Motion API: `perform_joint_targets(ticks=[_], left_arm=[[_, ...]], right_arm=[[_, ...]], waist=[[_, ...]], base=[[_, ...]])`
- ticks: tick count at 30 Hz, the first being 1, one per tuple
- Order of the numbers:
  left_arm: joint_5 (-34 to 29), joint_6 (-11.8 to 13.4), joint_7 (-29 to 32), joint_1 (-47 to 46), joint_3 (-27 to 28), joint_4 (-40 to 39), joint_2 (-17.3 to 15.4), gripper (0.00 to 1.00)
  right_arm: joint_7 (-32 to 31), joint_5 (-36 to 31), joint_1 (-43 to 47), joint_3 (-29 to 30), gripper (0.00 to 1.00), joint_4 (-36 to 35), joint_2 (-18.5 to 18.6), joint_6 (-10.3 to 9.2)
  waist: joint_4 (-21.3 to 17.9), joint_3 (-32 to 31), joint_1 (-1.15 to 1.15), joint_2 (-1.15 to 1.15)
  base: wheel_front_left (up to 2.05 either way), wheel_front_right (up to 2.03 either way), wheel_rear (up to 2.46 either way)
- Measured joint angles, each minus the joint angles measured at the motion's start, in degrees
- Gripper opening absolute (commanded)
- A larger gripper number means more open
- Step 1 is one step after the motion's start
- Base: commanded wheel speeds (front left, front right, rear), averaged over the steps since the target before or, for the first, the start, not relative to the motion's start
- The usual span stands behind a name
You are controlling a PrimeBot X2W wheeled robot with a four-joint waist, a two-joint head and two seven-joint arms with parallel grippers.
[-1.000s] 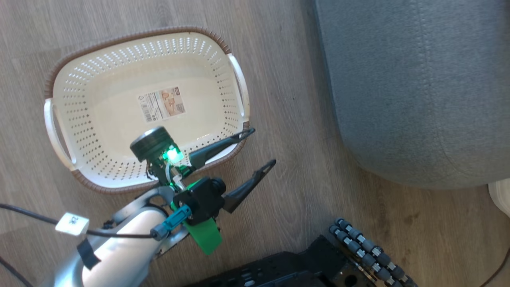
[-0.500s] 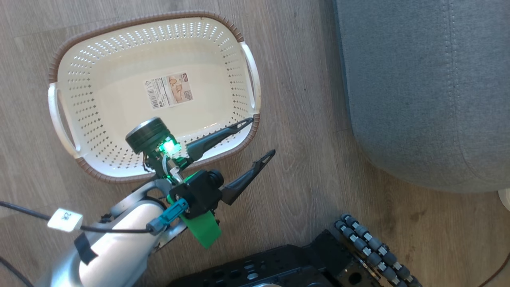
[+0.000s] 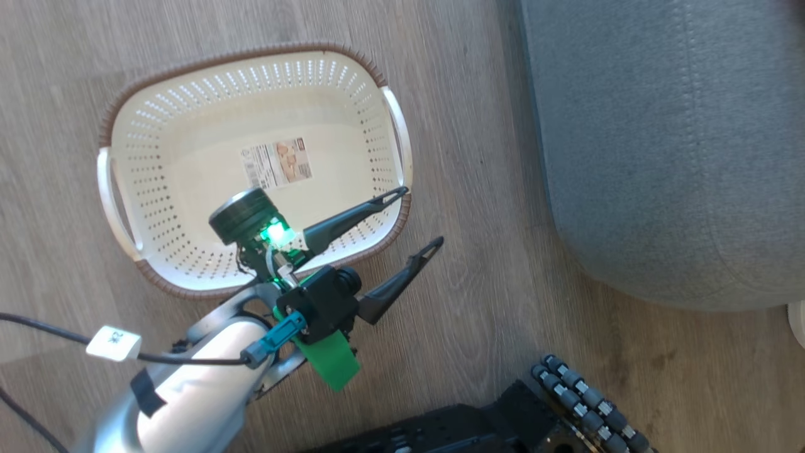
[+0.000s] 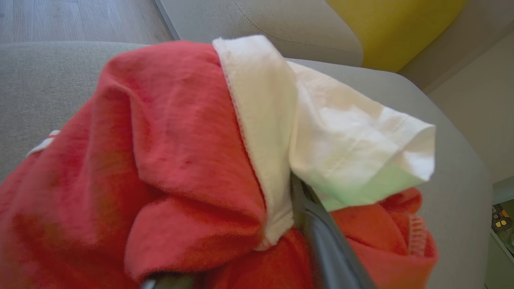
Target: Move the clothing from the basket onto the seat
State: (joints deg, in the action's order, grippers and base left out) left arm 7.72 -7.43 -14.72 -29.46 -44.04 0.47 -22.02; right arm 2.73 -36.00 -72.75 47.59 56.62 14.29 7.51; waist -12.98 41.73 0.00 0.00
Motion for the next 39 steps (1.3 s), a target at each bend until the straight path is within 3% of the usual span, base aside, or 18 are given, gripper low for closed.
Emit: perform_joint_targets(ticks=[13,22,30,39], left_arm=[[0.86,0.00,0.00,3.59,-0.45,1.96,4.02,1.00],[0.83,0.00,0.00,8.42,-0.02,3.23,7.00,1.00],[0.83,0.00,0.01,12.49,2.04,4.02,9.37,1.00],[0.76,0.00,0.00,17.09,5.68,4.37,11.71,1.00]], right_arm=[[-5.81,0.04,3.26,-4.35,1.00,6.59,3.94,0.01],[-7.40,1.45,3.35,-11.50,1.00,14.54,8.55,0.01],[-1.04,4.60,3.10,-18.24,1.00,17.88,12.02,0.01],[9.77,11.52,4.76,-27.10,1.00,18.80,11.76,0.01]], waist=[[0.11,-9.41,0.00,0.00],[0.04,-17.88,0.00,0.00],[0.35,-24.25,-0.01,0.00],[1.24,-30.90,-0.01,0.00]], base=[[0.00,0.00,0.00],[0.00,0.00,0.00],[0.00,0.00,0.00],[0.00,0.00,0.00]])
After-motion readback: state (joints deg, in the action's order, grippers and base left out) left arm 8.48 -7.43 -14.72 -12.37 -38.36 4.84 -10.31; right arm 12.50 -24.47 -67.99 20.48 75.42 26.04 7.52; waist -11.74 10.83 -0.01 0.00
